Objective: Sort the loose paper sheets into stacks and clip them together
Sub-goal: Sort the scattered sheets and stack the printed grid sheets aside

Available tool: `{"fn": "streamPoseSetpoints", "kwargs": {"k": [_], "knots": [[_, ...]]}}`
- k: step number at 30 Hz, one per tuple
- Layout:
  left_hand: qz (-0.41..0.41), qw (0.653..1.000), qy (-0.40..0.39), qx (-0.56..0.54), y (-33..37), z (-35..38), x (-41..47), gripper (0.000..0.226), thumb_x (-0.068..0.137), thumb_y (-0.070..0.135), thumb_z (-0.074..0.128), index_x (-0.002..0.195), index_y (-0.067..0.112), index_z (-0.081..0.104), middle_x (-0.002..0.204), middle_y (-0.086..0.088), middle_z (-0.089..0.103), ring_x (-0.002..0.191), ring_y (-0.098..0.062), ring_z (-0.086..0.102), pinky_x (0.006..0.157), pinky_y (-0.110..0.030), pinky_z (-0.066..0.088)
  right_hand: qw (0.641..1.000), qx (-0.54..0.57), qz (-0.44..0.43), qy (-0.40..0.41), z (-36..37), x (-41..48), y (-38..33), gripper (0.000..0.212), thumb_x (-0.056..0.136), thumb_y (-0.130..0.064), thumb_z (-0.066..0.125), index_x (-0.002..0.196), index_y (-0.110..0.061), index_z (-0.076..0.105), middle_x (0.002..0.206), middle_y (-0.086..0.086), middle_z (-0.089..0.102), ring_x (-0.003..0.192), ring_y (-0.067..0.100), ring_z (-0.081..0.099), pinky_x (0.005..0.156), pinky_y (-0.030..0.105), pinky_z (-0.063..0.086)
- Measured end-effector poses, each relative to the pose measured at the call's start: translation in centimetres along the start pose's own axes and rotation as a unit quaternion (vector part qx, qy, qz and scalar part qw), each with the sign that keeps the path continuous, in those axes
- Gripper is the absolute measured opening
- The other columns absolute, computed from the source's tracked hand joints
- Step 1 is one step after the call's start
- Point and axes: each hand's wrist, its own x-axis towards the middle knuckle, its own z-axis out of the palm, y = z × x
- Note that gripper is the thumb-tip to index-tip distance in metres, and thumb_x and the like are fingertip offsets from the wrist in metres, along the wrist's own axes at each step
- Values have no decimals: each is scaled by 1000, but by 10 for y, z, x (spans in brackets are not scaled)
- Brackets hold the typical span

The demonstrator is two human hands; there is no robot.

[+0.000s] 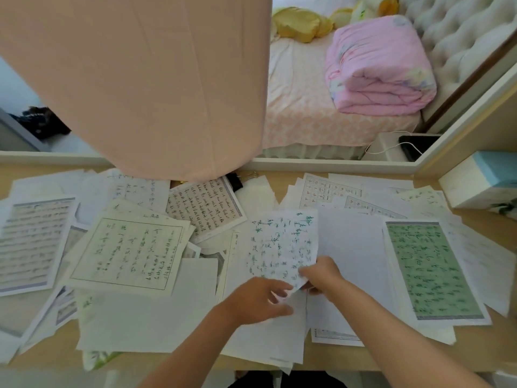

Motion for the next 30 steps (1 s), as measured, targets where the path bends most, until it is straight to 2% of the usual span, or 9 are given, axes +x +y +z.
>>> {"fn": "streamPoseSetpoints", "kwargs": {"k": [3, 7, 11, 13, 15, 19, 22, 25, 30], "knots": [[-44, 991, 56, -110, -10, -9, -5, 51, 90, 60, 57, 132, 31, 61, 133, 13, 60, 118, -2, 54, 101, -25, 39, 995, -92, -6, 26, 3, -2, 22, 18, 85, -9, 68, 103, -8, 68, 94, 7, 72, 79, 21, 68, 71, 34, 60], [-181, 949, 258, 4, -48, -29, 4, 49, 98, 32, 54, 143, 15, 44, 147, -4, 46, 138, -24, 36, 113, -39, 33, 991, -117, -35, 48, 16, -6, 49, 11, 87, -14, 66, 98, -13, 65, 94, 0, 69, 77, 13, 61, 71, 28, 54], [-243, 936, 251, 41, -55, -40, 21, 71, 93, 28, 58, 150, 4, 24, 150, -16, 32, 141, -34, 25, 117, -44, 22, 990, -72, -65, 104, 34, -7, 56, 44, 89, -18, 65, 129, -16, 46, 119, 3, 59, 94, 18, 60, 66, 24, 50], [-268, 928, 259, 10, -44, -43, 28, 71, 92, 28, 61, 148, 3, 25, 147, -18, 33, 138, -37, 26, 114, -44, 25, 965, -191, -95, 153, 39, -7, 56, 69, 87, -25, 66, 145, -18, 30, 139, 7, 42, 119, 25, 50, 89, 32, 49], [-287, 922, 260, -17, -38, -46, 33, 67, 91, 27, 63, 145, 5, 30, 142, -18, 37, 133, -36, 33, 107, -44, 34, 906, -341, -165, 187, 41, -7, 58, 85, 84, -30, 65, 153, -20, 16, 155, 12, 18, 141, 30, 26, 111, 40, 33], [-287, 919, 245, -119, -41, -50, 40, 53, 85, 23, 69, 129, 4, 47, 120, -12, 55, 101, -25, 54, 75, -32, 46, 862, -447, -234, 37, 40, 1, 60, 82, 91, -27, 54, 157, -32, 6, 165, 6, -15, 152, 29, -11, 123, 48, 5], [-275, 917, 223, -182, -43, -54, 39, 35, 76, 25, 71, 100, 1, 61, 98, -11, 69, 83, -24, 66, 71, -34, 55, 868, -444, -222, 19, 43, 5, 60, 83, 90, -33, 55, 157, -34, 6, 165, 4, -16, 152, 28, -12, 122, 50, 5], [-266, 924, 188, -200, -46, -52, 36, 40, 73, 32, 72, 105, 8, 67, 102, -10, 71, 90, -28, 69, 86, -47, 58, 872, -432, -228, 24, 45, 7, 61, 85, 89, -43, 59, 156, -34, 8, 165, 4, -14, 152, 28, -11, 122, 50, 5], [-203, 928, 222, -220, -28, -49, 21, 18, 88, 12, 64, 106, 17, 60, 102, -2, 68, 91, -24, 67, 79, -41, 56, 890, -374, -257, 50, 41, 4, 57, 83, 88, -42, 63, 155, -32, 15, 165, 5, -4, 151, 27, -1, 121, 45, 12]]}}
